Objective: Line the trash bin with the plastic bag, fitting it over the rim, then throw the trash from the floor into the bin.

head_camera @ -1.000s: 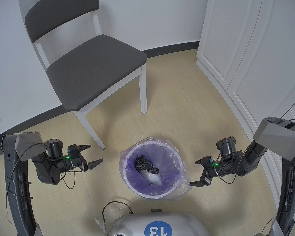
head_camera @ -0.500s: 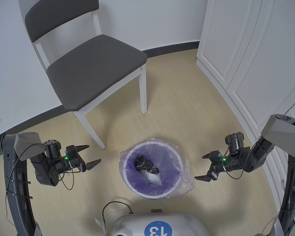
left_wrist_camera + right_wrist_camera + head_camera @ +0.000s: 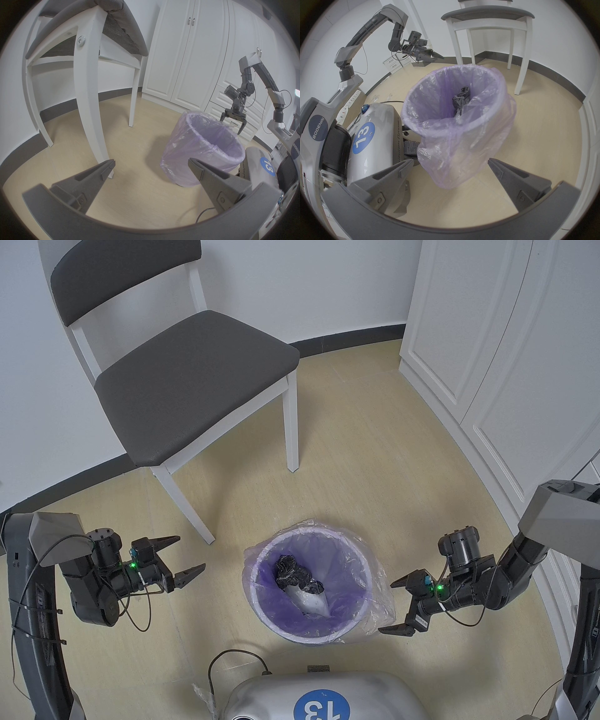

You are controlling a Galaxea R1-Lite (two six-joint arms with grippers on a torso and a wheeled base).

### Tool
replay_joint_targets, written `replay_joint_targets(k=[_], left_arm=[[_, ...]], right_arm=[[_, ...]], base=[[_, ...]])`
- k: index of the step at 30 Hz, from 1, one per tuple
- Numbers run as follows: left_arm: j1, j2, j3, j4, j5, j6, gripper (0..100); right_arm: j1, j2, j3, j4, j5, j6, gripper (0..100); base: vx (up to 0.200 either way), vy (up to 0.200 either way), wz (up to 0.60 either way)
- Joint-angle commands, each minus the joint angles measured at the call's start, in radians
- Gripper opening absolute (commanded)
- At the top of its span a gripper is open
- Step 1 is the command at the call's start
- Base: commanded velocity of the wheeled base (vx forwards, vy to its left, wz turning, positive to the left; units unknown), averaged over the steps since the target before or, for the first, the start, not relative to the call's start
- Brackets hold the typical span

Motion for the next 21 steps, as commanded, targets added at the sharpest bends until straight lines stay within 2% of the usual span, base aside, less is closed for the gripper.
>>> replay_joint_targets(k=[1,2,6,12,17,19,21], left_arm=[[-0.009,0.006,-0.006,-0.009,0.000,-0.016,100],[-0.010,0.008,-0.006,-0.012,0.000,-0.016,100],[-0.013,0.012,-0.003,-0.052,-0.002,-0.037,100],[-0.015,0.034,0.012,-0.141,0.000,-0.094,100],[-0.007,0.045,0.029,-0.144,0.000,-0.098,100],[-0.010,0.038,0.032,-0.144,0.000,-0.108,100],[-0.012,0.037,0.032,-0.144,0.000,-0.111,100]], right_arm=[[-0.002,0.091,-0.061,0.006,0.000,0.002,100],[-0.003,0.094,-0.066,0.009,0.000,0.002,0],[-0.003,0.130,-0.131,0.023,0.002,0.005,0],[-0.036,0.167,-0.273,0.123,0.002,0.011,0],[-0.063,0.255,-0.443,0.173,0.002,0.016,0],[-0.077,0.284,-0.544,0.273,0.002,0.024,0],[-0.077,0.288,-0.563,0.300,0.002,0.024,0]], base=[[0.000,0.000,0.00],[0.000,0.000,0.00],[0.000,0.000,0.00],[0.000,0.000,0.00],[0.000,0.000,0.00],[0.000,0.000,0.00],[0.000,0.000,0.00]])
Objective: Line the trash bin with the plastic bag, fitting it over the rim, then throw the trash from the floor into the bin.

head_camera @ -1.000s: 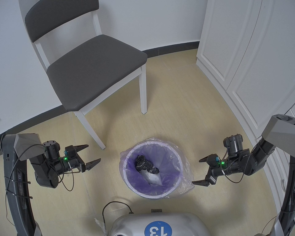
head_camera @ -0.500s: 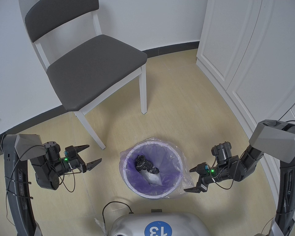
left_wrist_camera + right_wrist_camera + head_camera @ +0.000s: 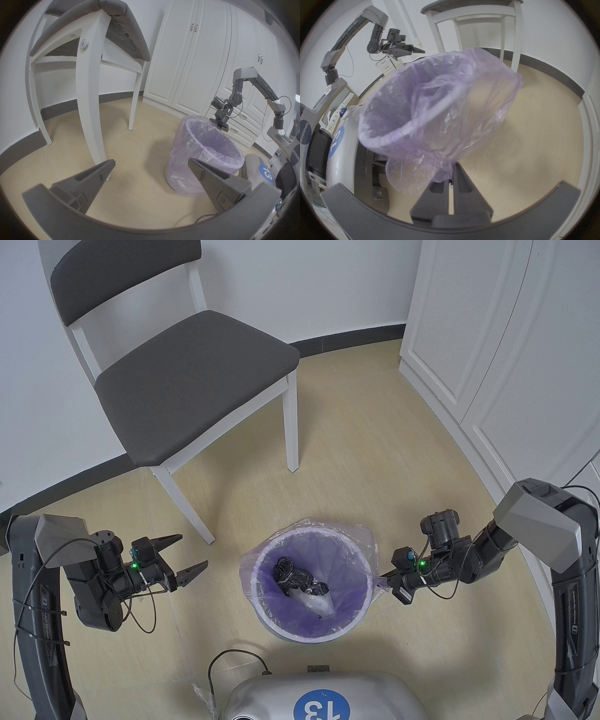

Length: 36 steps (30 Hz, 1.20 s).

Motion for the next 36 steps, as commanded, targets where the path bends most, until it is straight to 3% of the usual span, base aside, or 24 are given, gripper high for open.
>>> replay_joint_targets(k=[1,15,28,29,36], left_arm=[[-0.005,0.007,0.013,-0.018,0.000,-0.019,100],[-0.013,0.019,0.023,-0.018,-0.002,-0.019,100],[-0.005,0.024,0.050,-0.018,-0.003,-0.019,100],[-0.004,0.025,0.048,-0.018,-0.003,-0.019,100],[-0.002,0.024,0.066,-0.018,-0.003,-0.016,100]], right_arm=[[-0.027,0.096,-0.196,0.179,0.000,0.005,0],[-0.021,0.186,-0.418,0.224,0.020,0.003,0],[0.009,0.237,-0.475,0.225,0.032,0.006,0],[0.009,0.237,-0.475,0.227,0.032,0.005,100],[-0.016,0.226,-0.456,0.233,0.032,0.011,100]], base=[[0.000,0.000,0.00],[0.000,0.000,0.00],[0.000,0.000,0.00],[0.000,0.000,0.00],[0.000,0.000,0.00]])
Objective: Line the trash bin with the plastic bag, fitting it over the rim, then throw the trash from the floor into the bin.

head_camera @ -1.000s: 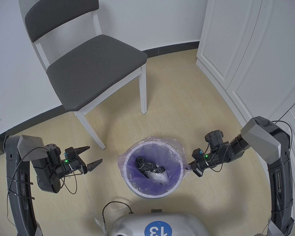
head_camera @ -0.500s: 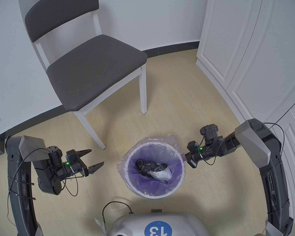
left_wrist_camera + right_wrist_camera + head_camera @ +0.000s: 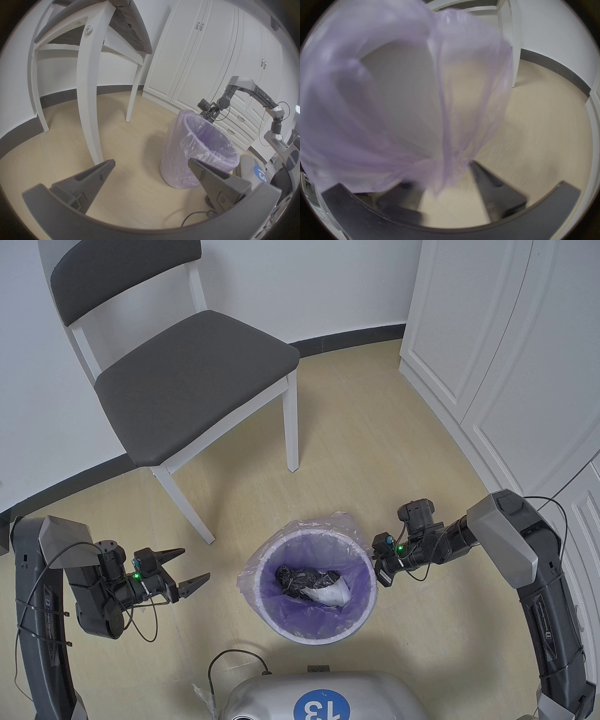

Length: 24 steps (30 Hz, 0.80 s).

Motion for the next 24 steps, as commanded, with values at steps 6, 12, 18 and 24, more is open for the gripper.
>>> replay_joint_targets(k=[6,12,18,24], left_arm=[[0.014,-0.026,0.069,-0.018,0.001,0.009,100],[0.008,-0.069,0.066,-0.018,0.020,0.009,100],[0.013,-0.123,0.099,-0.018,0.061,0.006,100],[0.005,-0.198,0.151,-0.018,0.063,0.001,100]], right_arm=[[-0.086,-0.037,0.049,0.004,-0.002,-0.005,100],[-0.166,-0.123,0.162,-0.026,0.003,-0.002,100],[-0.237,-0.301,0.348,-0.173,0.044,0.002,100],[-0.249,-0.461,0.531,-0.337,0.044,0.058,100]], base=[[0.000,0.000,0.00],[0.000,0.000,0.00],[0.000,0.000,0.00],[0.000,0.000,0.00]])
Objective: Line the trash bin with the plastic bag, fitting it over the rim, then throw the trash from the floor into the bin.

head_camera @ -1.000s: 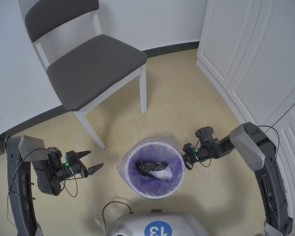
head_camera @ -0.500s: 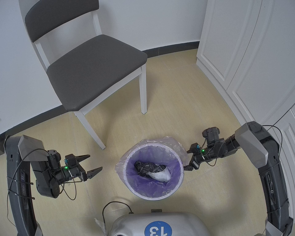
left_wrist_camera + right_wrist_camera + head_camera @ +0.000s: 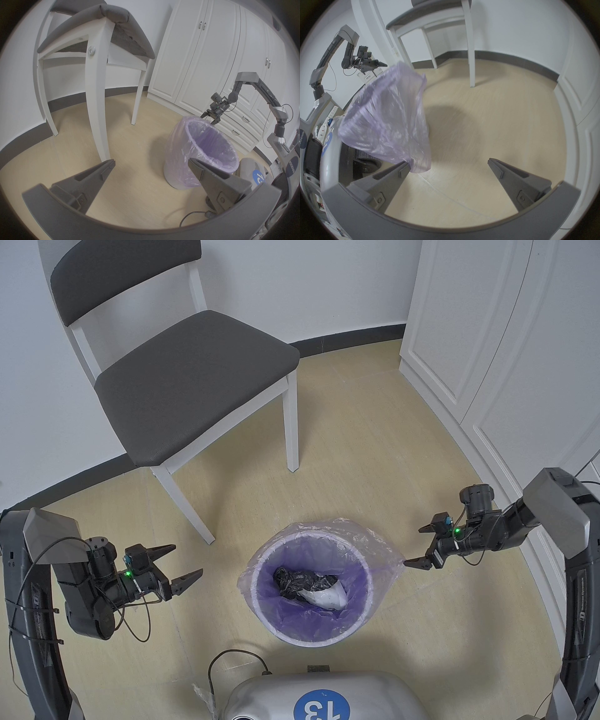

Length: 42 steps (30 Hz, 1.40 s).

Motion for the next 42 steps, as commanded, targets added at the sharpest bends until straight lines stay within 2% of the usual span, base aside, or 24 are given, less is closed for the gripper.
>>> replay_joint_targets(k=[1,2,3,4,5,8,9,11,17,22,26,30,34,36,38,40,42], left_arm=[[-0.006,-0.105,0.059,-0.018,0.008,-0.005,100],[-0.006,-0.105,0.059,-0.018,0.008,-0.005,100],[-0.008,-0.137,0.083,-0.018,0.008,-0.007,100],[-0.009,-0.151,0.092,-0.018,0.008,-0.007,100],[-0.009,-0.151,0.092,-0.018,0.008,-0.007,100],[-0.012,-0.197,0.123,-0.018,0.007,-0.009,100],[-0.012,-0.198,0.121,-0.018,0.007,-0.009,100],[-0.012,-0.197,0.120,-0.018,0.008,-0.010,100],[-0.014,-0.215,0.152,-0.018,0.008,-0.007,100],[-0.014,-0.231,0.157,-0.018,0.008,-0.007,100],[-0.020,-0.234,0.166,-0.018,0.008,-0.007,100],[-0.029,-0.227,0.197,-0.018,0.008,-0.007,100],[-0.037,-0.224,0.223,-0.018,0.008,-0.001,100],[-0.037,-0.226,0.221,-0.018,0.008,0.001,100],[-0.035,-0.229,0.221,-0.018,0.008,0.001,100],[-0.028,-0.237,0.229,-0.018,0.008,0.002,100],[-0.022,-0.246,0.241,-0.018,0.008,0.002,100]], right_arm=[[-0.026,-0.210,0.196,-0.176,0.006,0.072,100],[-0.026,-0.210,0.196,-0.176,0.006,0.072,100],[-0.018,-0.239,0.273,-0.317,-0.004,0.147,100],[-0.015,-0.247,0.302,-0.383,-0.008,0.185,100],[-0.015,-0.247,0.302,-0.383,-0.008,0.185,100],[0.006,-0.274,0.426,-0.688,-0.080,0.369,100],[0.009,-0.274,0.441,-0.739,-0.102,0.406,100],[0.018,-0.267,0.460,-0.817,-0.136,0.460,100],[0.041,-0.267,0.544,-0.934,-0.263,0.524,100],[0.052,-0.263,0.595,-1.020,-0.318,0.601,100],[0.075,-0.263,0.658,-1.038,-0.344,0.604,100],[0.140,-0.214,0.711,-1.024,-0.346,0.588,100],[0.195,-0.102,0.636,-1.015,-0.346,0.555,100],[0.216,-0.046,0.540,-0.962,-0.346,0.552,100],[0.216,-0.009,0.438,-0.846,-0.347,0.538,100],[0.206,0.045,0.270,-0.659,-0.346,0.515,100],[0.196,0.088,0.165,-0.570,-0.346,0.506,100]], base=[[0.000,0.000,0.00],[0.000,0.000,0.00],[0.000,0.000,0.00],[0.000,0.000,0.00],[0.000,0.000,0.00],[0.000,0.000,0.00],[0.000,0.000,0.00],[0.000,0.000,0.00],[0.000,0.000,0.00],[0.000,0.000,0.00],[0.000,0.000,0.00],[0.000,0.000,0.00],[0.000,0.000,0.00],[0.000,0.000,0.00],[0.000,0.000,0.00],[0.000,0.000,0.00],[0.000,0.000,0.00]])
